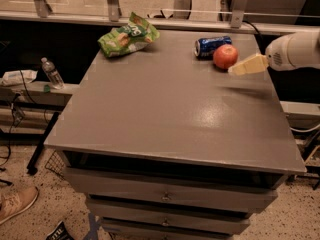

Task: Move apple near pepsi can

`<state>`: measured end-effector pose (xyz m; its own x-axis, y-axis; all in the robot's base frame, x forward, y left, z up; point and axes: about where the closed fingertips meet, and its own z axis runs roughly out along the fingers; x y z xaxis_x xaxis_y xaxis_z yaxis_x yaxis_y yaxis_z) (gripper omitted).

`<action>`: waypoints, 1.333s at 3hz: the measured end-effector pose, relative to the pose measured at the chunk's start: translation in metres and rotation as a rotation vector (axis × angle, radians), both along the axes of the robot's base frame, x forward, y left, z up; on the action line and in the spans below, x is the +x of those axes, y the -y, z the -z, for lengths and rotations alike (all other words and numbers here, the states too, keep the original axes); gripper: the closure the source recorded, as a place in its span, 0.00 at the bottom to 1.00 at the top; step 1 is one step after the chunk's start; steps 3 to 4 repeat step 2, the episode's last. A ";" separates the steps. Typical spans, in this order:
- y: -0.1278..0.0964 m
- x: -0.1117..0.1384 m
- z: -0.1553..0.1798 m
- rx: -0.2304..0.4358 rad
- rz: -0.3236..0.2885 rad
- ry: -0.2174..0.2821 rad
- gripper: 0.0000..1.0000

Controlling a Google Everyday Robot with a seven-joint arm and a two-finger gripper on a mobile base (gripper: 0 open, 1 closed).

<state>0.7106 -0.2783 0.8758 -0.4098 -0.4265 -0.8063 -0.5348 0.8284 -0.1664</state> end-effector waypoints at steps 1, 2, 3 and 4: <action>0.032 -0.026 -0.017 -0.009 0.077 0.036 0.00; 0.034 -0.027 -0.018 -0.010 0.080 0.038 0.00; 0.034 -0.027 -0.018 -0.010 0.080 0.038 0.00; 0.034 -0.027 -0.018 -0.010 0.080 0.038 0.00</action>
Offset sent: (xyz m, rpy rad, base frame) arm -0.0205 -0.0258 0.0134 -0.0071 -0.0285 -0.0614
